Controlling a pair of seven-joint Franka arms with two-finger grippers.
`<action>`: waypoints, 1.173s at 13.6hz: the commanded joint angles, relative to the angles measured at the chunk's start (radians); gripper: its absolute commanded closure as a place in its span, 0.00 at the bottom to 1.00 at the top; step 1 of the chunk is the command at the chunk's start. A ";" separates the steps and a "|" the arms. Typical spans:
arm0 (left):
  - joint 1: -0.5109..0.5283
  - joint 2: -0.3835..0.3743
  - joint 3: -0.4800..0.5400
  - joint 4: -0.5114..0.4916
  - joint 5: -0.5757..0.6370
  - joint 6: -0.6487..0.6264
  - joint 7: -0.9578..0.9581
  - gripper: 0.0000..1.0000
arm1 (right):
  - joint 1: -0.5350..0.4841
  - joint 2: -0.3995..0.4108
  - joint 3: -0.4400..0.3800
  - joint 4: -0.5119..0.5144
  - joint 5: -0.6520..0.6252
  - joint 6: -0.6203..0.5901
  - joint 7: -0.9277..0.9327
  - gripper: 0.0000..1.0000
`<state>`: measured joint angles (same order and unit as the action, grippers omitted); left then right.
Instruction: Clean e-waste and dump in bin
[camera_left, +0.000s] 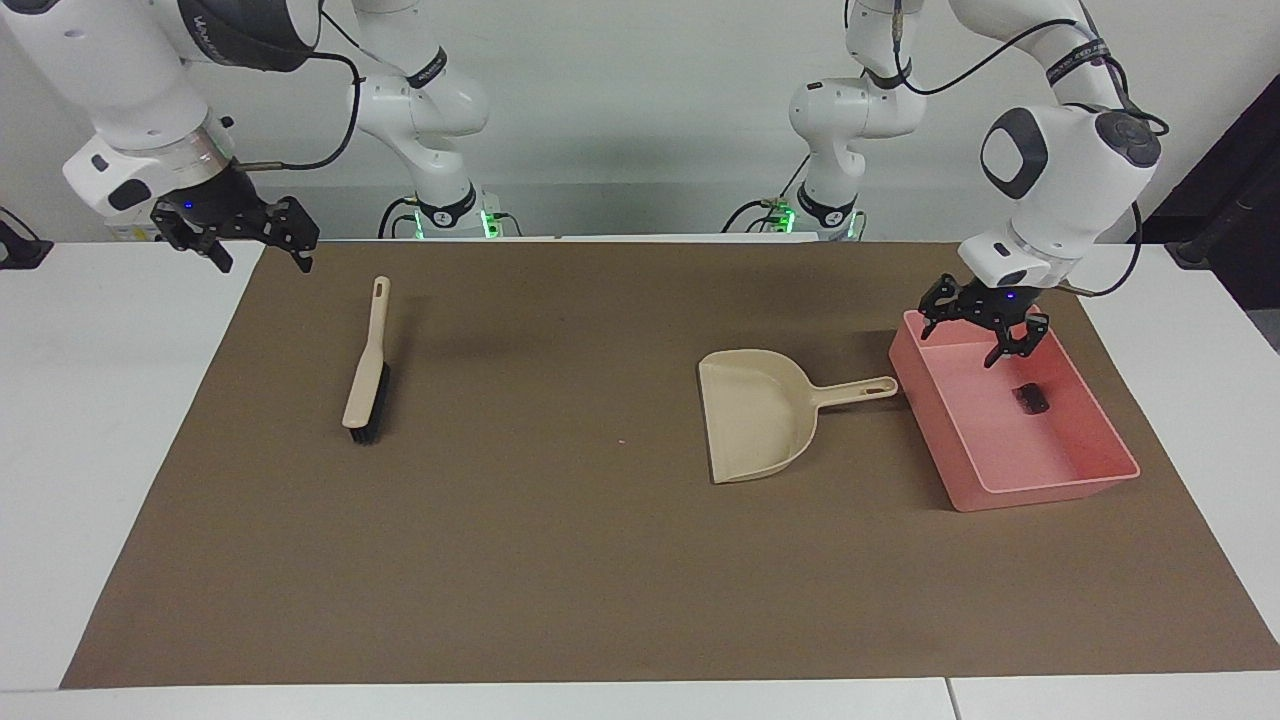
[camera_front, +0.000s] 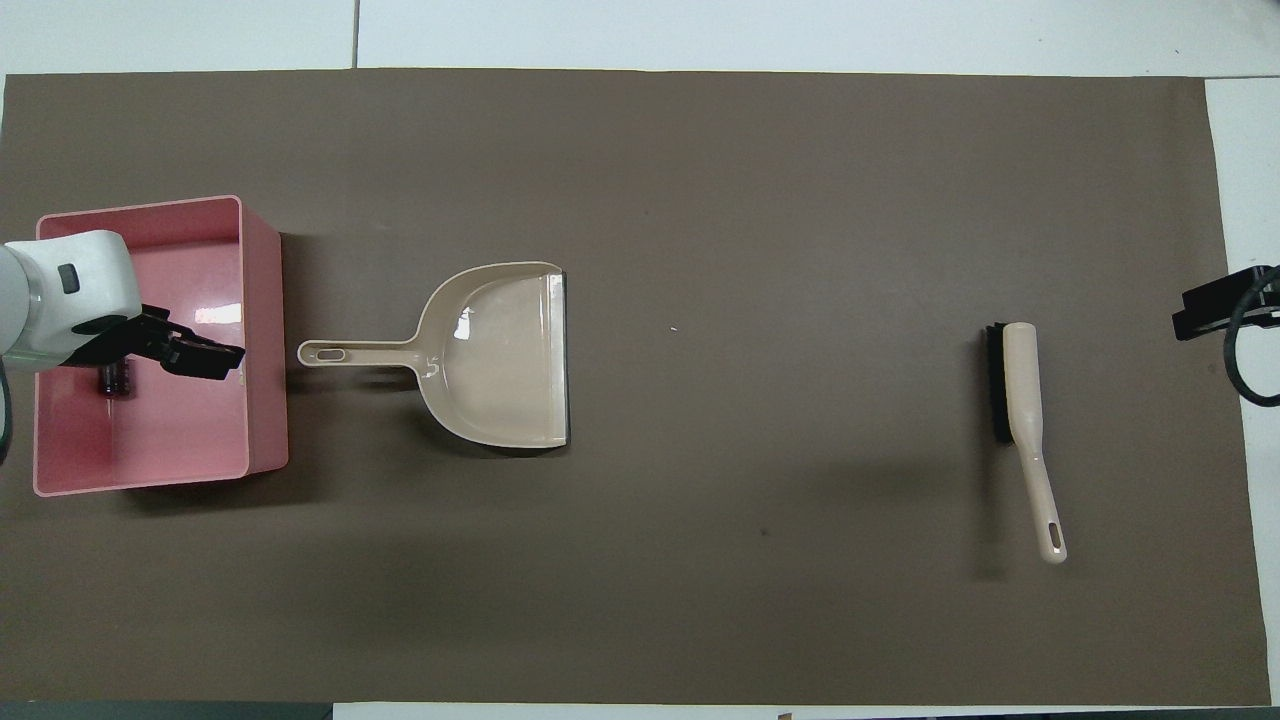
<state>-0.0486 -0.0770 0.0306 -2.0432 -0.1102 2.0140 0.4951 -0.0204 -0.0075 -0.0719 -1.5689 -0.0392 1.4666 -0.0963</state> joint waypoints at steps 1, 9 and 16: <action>-0.010 -0.003 -0.009 0.104 0.023 -0.123 -0.188 0.01 | -0.013 -0.015 0.009 -0.013 0.001 0.006 -0.010 0.01; 0.010 0.065 0.005 0.459 0.024 -0.516 -0.376 0.01 | -0.015 -0.014 0.009 -0.013 0.002 0.008 -0.011 0.01; 0.030 0.020 0.006 0.422 0.090 -0.548 -0.429 0.01 | -0.015 -0.015 0.009 -0.013 0.002 0.004 -0.011 0.01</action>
<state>-0.0395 -0.0411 0.0382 -1.6024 -0.0375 1.4772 0.0721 -0.0204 -0.0077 -0.0719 -1.5689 -0.0392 1.4666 -0.0963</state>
